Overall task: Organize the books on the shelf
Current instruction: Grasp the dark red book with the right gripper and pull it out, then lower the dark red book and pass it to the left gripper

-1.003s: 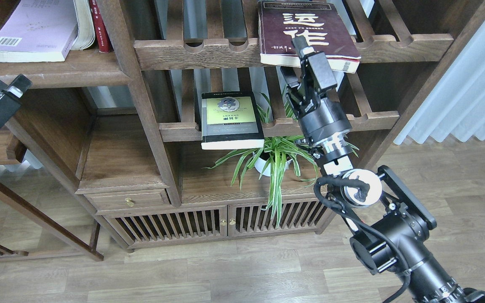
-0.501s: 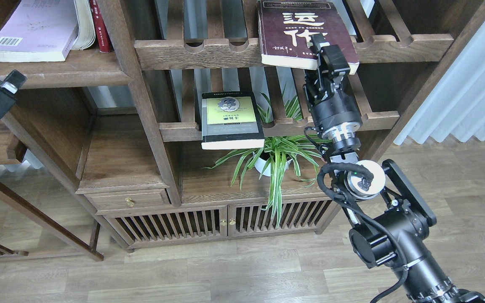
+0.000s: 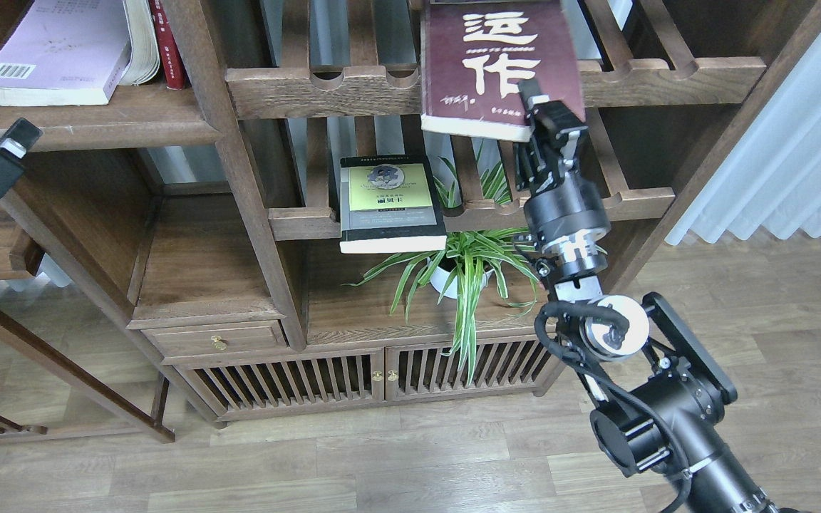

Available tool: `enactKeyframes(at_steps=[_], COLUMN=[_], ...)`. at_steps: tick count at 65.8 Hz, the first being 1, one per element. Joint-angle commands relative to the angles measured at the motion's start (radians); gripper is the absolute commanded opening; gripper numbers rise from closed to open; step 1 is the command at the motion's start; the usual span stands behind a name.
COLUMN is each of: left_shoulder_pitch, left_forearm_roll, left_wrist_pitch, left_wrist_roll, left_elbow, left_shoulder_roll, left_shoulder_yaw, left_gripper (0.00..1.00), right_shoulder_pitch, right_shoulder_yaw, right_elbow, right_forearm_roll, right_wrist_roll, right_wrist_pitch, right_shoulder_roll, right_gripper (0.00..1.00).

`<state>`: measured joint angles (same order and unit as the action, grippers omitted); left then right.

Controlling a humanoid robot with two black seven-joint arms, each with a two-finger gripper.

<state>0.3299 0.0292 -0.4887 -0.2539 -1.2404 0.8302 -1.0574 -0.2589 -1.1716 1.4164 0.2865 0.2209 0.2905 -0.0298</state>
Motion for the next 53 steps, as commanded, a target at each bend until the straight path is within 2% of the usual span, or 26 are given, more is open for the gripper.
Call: enactKeyframes(at_steps=[1,11,34,53], left_shoulder_pitch=[-0.002,-0.003,-0.003,-0.011], left_forearm_roll=[0.000,0.000,0.002,0.002], left_wrist_pitch=[0.000,0.000,0.000,0.000], left_wrist_roll=[-0.002,0.002,0.015,0.013], left_elbow=[0.009,0.036,0.045,0.053], left_shoulder_roll=[-0.006,-0.014,-0.060,-0.083], left_shoulder_yaw=[0.002,0.010,0.034,0.063], left_gripper=[1.00,1.00,1.00,1.00], right_shoulder_pitch=[0.091,0.228,0.454,0.555], right_shoulder_yaw=[-0.003,-0.005,-0.077,-0.103], right_elbow=[0.004,0.004,-0.007,-0.030], right_forearm_roll=[0.002,0.008,0.135,0.142], right_wrist_roll=[0.000,-0.002,-0.002,-0.005], right_wrist_pitch=[0.108,0.198,0.198,0.198], right_shoulder_roll=[-0.025,-0.113,-0.249,-0.268], right_gripper=[0.02,0.02,0.02,0.03])
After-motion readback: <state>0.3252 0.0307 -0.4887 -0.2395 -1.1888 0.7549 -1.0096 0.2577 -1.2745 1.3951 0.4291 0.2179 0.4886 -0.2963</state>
